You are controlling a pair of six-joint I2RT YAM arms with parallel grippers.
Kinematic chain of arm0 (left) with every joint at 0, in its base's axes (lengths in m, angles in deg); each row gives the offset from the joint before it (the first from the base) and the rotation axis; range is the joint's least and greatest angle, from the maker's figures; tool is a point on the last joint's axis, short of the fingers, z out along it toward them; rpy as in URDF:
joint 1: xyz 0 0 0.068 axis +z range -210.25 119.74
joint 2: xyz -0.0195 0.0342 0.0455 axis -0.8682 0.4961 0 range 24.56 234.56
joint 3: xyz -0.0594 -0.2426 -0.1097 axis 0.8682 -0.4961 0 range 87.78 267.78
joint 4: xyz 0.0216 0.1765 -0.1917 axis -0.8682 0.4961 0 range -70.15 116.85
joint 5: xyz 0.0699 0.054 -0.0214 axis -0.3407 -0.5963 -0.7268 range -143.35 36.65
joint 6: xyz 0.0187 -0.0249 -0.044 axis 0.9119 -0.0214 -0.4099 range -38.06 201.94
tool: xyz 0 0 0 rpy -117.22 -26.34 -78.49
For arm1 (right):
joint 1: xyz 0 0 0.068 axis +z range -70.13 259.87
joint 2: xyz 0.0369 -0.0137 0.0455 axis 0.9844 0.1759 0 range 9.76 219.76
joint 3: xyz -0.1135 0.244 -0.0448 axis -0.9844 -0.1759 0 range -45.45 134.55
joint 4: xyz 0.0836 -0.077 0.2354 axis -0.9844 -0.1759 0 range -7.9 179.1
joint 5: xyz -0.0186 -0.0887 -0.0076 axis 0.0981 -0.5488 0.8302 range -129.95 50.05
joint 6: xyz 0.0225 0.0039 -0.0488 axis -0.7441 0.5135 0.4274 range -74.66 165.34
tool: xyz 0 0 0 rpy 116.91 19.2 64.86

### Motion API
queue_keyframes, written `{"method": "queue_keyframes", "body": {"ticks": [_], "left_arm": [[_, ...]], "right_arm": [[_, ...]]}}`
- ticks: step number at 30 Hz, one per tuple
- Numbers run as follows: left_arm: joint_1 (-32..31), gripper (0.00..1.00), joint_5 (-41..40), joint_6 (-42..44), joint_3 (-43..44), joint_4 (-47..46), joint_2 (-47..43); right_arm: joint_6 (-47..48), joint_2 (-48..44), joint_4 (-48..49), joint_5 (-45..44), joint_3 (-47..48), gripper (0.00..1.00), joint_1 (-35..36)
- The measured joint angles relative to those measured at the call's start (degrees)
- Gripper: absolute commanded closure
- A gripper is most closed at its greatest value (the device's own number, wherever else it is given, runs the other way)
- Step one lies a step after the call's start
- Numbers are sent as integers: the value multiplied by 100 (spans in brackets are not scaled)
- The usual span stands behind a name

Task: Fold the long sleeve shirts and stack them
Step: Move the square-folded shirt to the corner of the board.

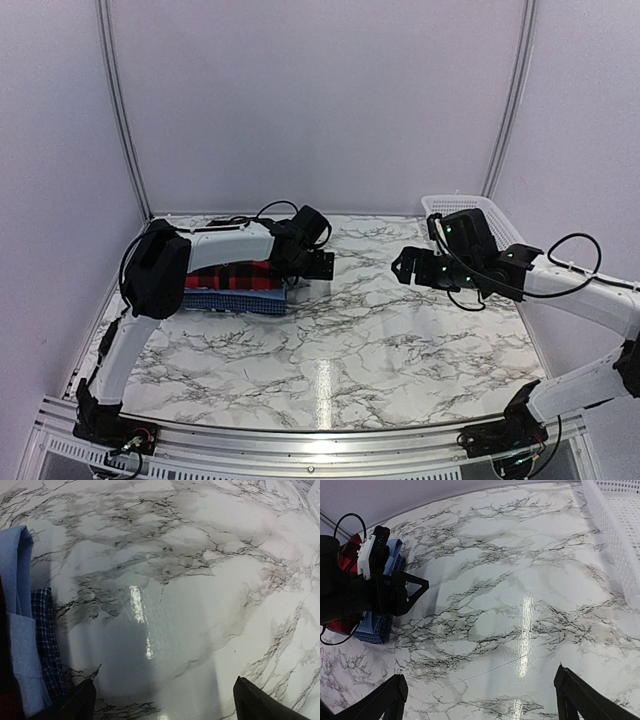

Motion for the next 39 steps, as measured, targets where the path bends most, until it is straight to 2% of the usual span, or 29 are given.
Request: {"method": "queue_keyframes", "body": {"ticks": [9,21,39], "left_arm": [[227,1,-15,144,-1027,-122,-457],[1169,1,-22,382,-2708,-269,-1528],[2022,1,133,662,-2747,-424,-1528]], "right_arm": [[-22,7,13,-9,-22,2,0],[-33,17,63,48,-181,1,0],[-52,17,68,164,-284,1,0]]}}
